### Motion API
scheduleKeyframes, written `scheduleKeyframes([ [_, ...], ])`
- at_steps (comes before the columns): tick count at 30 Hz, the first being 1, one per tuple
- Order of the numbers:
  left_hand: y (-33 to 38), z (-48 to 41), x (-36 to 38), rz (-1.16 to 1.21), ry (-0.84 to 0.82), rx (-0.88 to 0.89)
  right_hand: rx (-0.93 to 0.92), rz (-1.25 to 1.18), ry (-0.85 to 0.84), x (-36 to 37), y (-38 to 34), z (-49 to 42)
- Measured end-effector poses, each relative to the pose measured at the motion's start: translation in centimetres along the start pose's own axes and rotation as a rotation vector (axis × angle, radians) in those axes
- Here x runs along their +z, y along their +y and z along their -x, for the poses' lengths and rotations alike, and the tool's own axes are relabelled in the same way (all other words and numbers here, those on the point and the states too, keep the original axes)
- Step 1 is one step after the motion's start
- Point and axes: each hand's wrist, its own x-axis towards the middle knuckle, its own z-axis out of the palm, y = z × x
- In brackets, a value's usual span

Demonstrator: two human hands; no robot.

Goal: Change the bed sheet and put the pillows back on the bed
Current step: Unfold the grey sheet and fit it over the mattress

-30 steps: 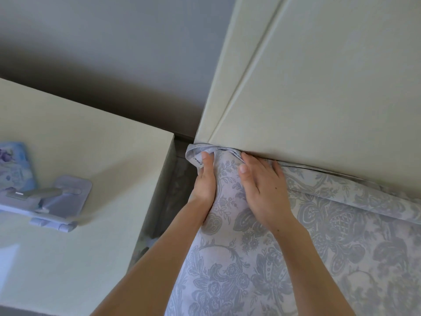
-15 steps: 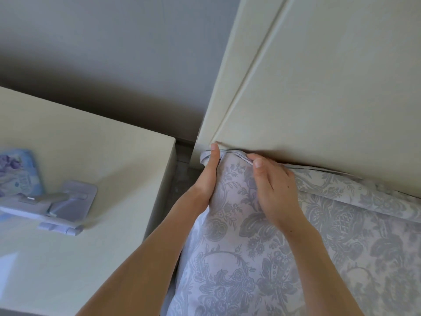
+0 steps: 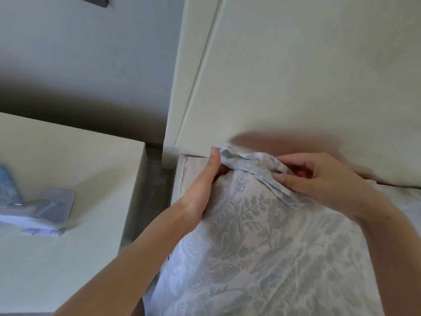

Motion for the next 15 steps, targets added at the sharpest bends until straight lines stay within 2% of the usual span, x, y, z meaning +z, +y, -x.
scheduleKeyframes([
  [2,0.8,0.2,0.3,-0.008,0.006,-0.029,0.074,0.01,0.021,-0.7,-0.2,0.3],
  [4,0.4,0.6,0.3,-0.022,0.008,-0.034,0.101,0.025,0.185,-1.2,-0.8,0.4],
  [5,0.3,0.9,0.2,-0.029,0.035,-0.028,0.068,0.106,0.306,-1.6,-1.3,0.4],
  [9,-0.5,1.7,-0.4,-0.04,0.091,0.027,-0.045,0.794,0.924,-4.2,-4.3,-0.2],
  [11,-0.7,2.0,-0.1,-0.022,0.085,0.057,-0.08,0.889,1.062,-3.5,-6.0,-1.8],
  [12,-0.7,2.2,0.1,-0.012,0.086,0.07,-0.09,0.876,1.046,-2.3,-6.5,-3.0],
  [13,-1.0,2.4,0.1,-0.009,0.099,0.084,-0.083,0.79,0.956,-0.7,-6.6,-3.9],
  [15,-1.7,2.5,0.0,-0.011,0.117,0.101,-0.046,0.433,0.695,1.9,-5.9,-4.9],
])
